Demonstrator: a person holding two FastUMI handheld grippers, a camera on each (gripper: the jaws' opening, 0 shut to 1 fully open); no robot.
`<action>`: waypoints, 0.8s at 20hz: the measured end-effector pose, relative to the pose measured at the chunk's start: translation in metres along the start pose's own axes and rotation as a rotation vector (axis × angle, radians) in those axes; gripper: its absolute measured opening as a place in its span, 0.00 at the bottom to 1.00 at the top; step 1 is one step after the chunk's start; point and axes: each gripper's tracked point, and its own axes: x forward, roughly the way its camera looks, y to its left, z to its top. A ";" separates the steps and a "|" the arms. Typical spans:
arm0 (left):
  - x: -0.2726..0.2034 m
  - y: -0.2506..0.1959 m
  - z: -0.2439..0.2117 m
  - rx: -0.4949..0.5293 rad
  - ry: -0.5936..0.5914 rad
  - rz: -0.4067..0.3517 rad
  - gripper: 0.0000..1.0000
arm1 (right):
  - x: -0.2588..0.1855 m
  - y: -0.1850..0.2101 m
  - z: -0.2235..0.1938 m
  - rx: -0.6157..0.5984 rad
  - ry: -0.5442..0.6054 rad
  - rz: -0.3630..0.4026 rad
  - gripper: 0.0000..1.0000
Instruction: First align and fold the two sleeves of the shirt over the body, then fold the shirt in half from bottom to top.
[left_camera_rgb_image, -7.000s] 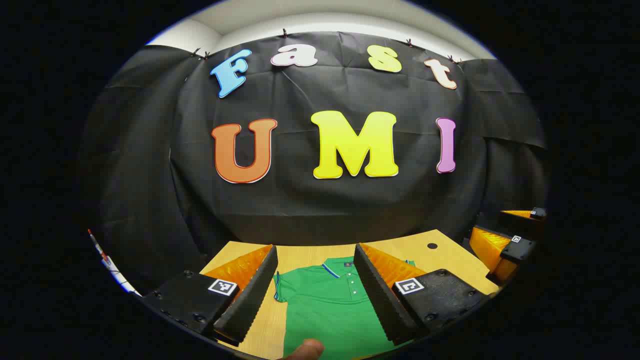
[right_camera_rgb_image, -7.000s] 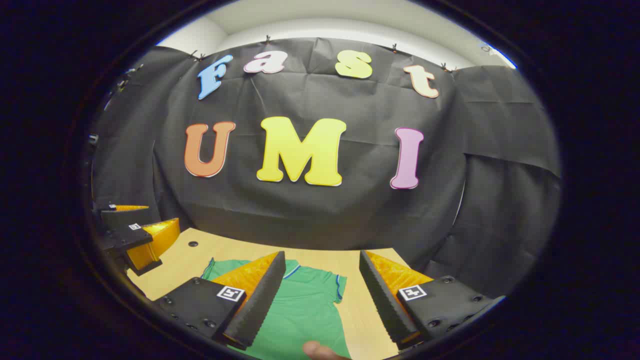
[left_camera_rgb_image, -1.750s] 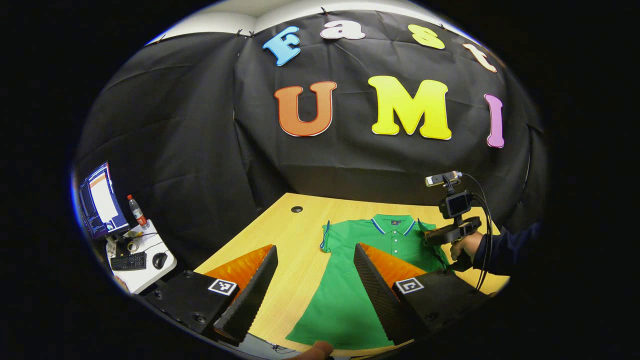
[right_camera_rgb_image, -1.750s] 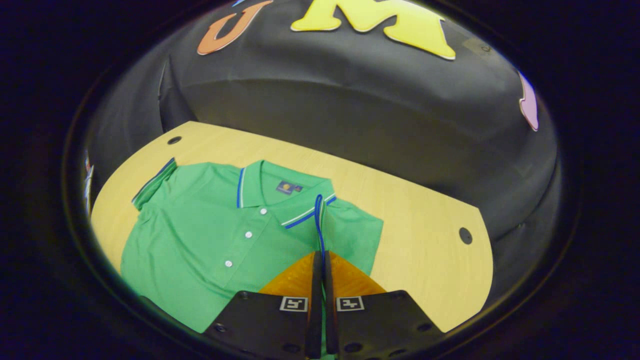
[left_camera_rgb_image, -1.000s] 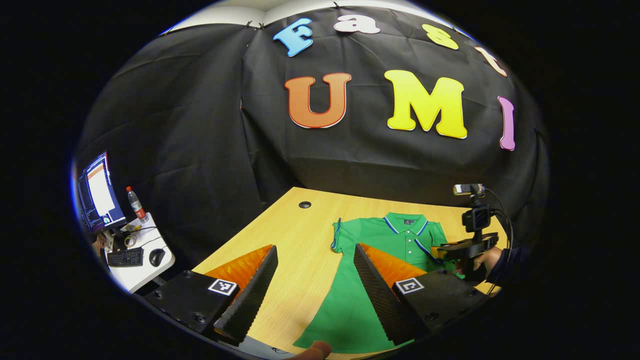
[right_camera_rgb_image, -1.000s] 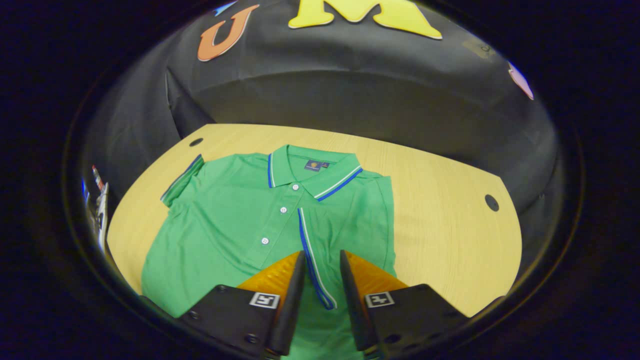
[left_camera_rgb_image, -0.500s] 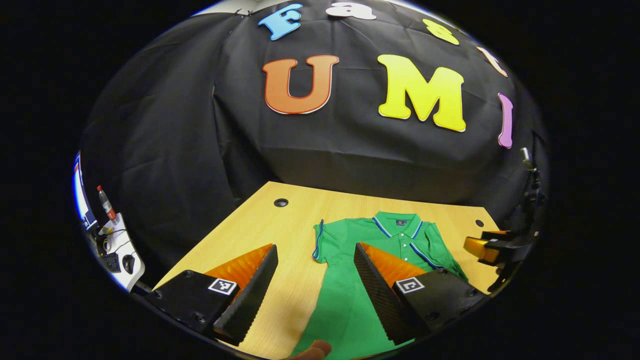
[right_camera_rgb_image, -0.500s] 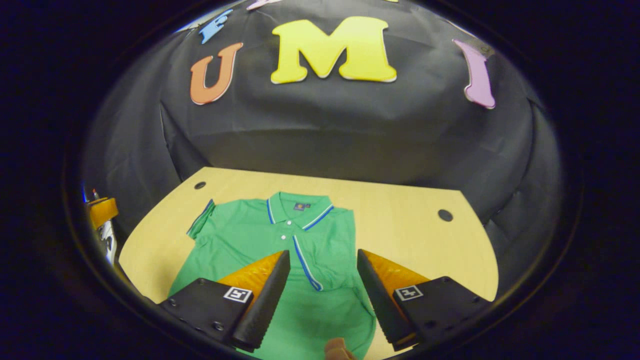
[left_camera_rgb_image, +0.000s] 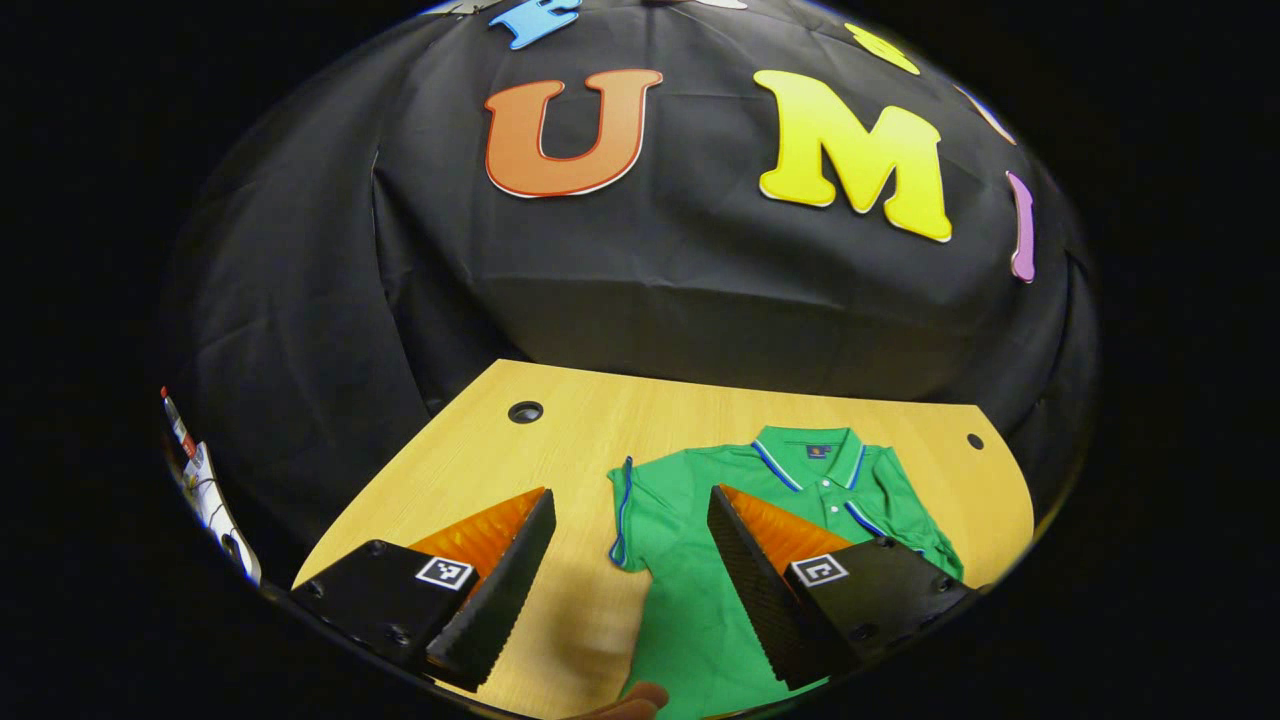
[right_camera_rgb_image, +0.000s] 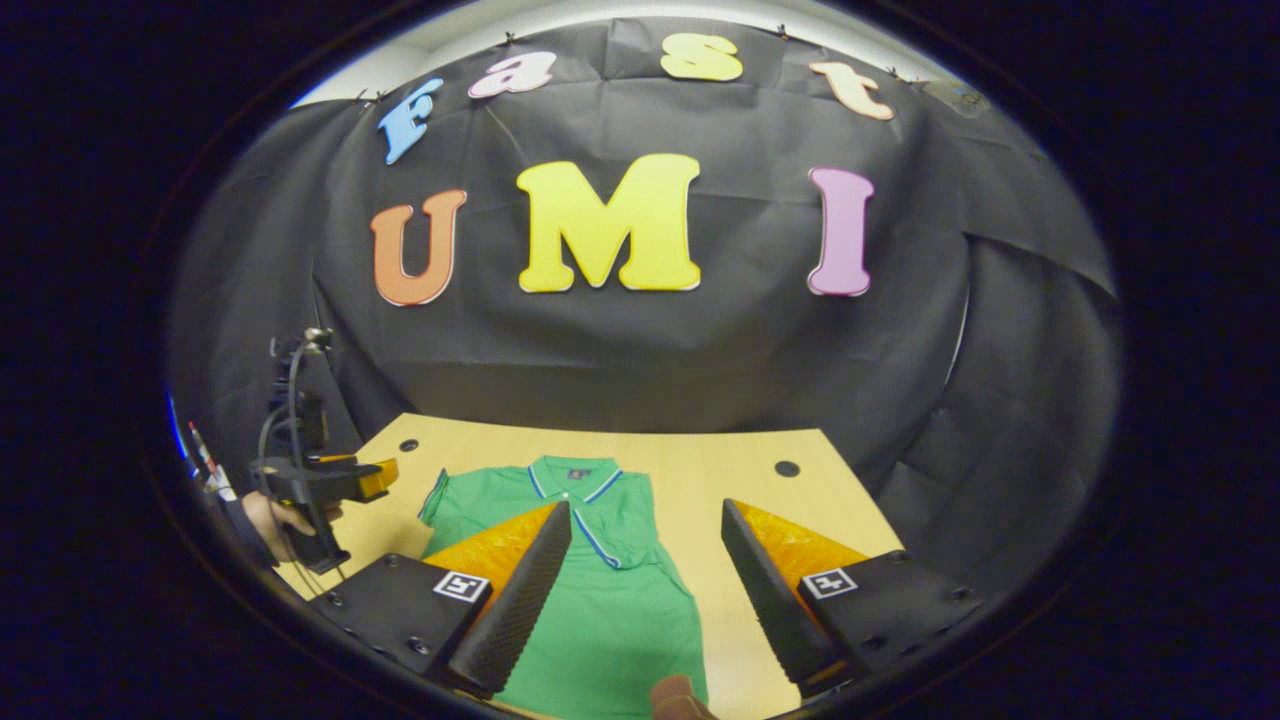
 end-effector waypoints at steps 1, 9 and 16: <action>0.012 0.002 -0.002 0.012 0.012 -0.001 0.99 | -0.014 -0.003 0.009 -0.013 -0.023 -0.016 0.97; 0.091 0.000 -0.053 0.025 0.198 -0.029 0.99 | -0.079 0.007 0.040 -0.061 -0.101 -0.108 0.94; 0.121 -0.003 -0.088 0.058 0.300 -0.045 0.88 | -0.087 0.023 0.039 -0.073 -0.107 -0.132 0.95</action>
